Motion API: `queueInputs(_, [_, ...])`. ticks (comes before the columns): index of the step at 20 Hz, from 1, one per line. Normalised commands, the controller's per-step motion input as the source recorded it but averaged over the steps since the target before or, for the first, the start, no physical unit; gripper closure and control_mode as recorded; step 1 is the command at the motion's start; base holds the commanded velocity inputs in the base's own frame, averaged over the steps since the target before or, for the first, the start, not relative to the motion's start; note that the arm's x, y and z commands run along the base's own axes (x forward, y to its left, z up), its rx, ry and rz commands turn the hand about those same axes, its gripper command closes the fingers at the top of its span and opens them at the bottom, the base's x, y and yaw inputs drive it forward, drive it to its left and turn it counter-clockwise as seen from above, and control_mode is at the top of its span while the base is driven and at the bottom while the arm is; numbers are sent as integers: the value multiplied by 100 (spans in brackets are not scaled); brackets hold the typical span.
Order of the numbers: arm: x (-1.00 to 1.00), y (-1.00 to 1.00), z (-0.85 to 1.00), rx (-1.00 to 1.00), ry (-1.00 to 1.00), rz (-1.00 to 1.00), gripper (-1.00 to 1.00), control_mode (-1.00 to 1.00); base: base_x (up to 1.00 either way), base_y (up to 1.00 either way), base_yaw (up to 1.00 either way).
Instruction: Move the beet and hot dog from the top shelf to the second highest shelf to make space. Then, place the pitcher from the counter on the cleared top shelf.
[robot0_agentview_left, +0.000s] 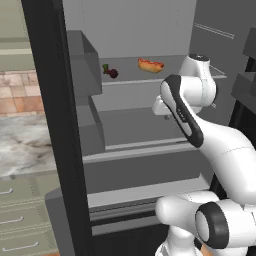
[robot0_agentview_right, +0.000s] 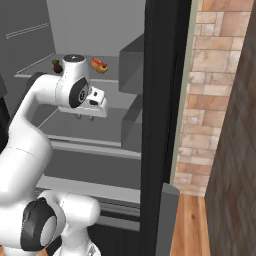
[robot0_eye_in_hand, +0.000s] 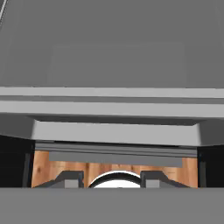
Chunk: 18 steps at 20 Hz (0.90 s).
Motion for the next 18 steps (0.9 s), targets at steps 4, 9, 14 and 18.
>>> queueInputs(4, [-22,-1,0,1,-25,2,-100,-100,0,0,0])
queueInputs(9, [-18,11,22,2,-49,9,-100,-100,0,0,0])
queueInputs(14, [0,39,56,0,-48,8,-100,-100,0,0,0])
queueInputs(18, [1,40,71,0,-32,5,-100,-100,0,0,0])
